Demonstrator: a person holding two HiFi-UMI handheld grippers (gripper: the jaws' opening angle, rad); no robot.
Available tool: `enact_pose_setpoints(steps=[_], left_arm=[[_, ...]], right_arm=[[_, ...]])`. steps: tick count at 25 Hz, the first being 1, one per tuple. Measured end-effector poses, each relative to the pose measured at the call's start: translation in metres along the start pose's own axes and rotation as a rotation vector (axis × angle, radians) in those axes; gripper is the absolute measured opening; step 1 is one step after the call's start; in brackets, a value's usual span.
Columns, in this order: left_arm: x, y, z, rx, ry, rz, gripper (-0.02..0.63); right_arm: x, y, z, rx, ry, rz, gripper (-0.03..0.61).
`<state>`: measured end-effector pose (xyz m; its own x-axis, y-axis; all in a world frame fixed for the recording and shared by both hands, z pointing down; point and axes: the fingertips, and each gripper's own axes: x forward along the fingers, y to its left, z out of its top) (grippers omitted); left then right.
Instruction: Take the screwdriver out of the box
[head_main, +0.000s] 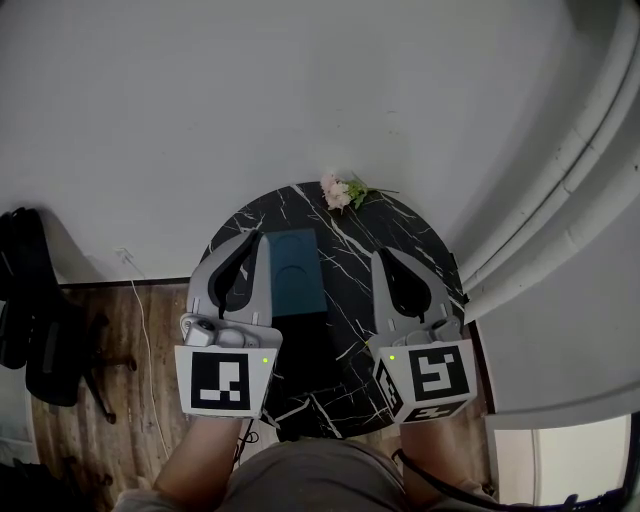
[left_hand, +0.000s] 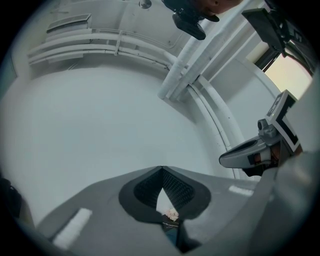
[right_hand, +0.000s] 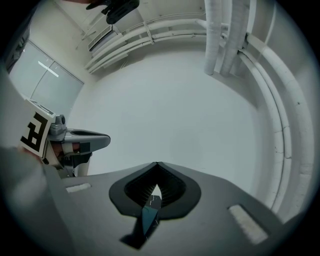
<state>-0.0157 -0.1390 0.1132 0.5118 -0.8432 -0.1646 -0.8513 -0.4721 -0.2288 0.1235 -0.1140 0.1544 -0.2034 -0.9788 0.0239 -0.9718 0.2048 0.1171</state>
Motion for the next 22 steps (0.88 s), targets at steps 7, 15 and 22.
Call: enact_pose_setpoints(steps=[7,15,22], left_arm=[[0.0004,-0.0008,-0.0021,-0.004,-0.001,-0.004,0.000],[0.0033,-0.0017,-0.0053,-0.010,0.008,-0.007,0.000],[0.0045,-0.0026,-0.0055,-0.007,0.011,-0.011,0.000]], right_arm=[[0.0004,-0.0001,-0.0001,0.001,-0.004,0.002,0.023],[0.0019,-0.0032,-0.0027,0.003,-0.002,-0.001,0.023],[0.0024,-0.0043,-0.0045,0.008,0.003,-0.003,0.023]])
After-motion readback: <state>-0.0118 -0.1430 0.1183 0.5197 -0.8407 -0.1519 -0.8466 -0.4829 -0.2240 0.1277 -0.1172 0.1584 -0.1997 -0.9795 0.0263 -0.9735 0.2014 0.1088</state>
